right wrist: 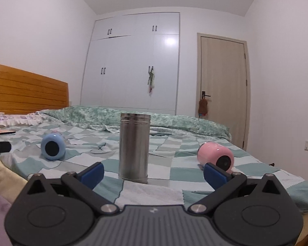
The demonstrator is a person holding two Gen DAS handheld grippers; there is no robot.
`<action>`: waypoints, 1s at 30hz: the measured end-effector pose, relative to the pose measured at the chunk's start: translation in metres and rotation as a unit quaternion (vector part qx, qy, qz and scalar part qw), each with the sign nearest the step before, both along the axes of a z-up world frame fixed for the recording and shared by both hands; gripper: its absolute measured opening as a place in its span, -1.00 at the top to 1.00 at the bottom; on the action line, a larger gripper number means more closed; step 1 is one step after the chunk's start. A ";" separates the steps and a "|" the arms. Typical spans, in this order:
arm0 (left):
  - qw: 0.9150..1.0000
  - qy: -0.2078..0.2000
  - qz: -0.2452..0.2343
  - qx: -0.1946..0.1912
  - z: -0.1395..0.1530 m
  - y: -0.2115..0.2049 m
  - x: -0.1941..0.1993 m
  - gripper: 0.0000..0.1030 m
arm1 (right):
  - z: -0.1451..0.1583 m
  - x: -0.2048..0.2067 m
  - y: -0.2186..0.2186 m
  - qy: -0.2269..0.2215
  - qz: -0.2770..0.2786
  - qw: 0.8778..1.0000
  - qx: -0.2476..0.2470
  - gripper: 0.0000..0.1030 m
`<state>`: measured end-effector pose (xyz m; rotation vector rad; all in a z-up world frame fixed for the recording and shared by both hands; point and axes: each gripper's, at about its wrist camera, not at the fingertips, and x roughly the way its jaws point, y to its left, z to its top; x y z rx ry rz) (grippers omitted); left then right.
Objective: Flip cup upright
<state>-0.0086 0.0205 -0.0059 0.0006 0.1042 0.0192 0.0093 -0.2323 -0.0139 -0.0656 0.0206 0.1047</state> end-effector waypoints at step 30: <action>1.000 -0.012 0.001 0.029 -0.003 -0.011 -0.004 -1.00 | -0.002 -0.006 0.008 -0.019 -0.007 1.000 -0.017 -1.00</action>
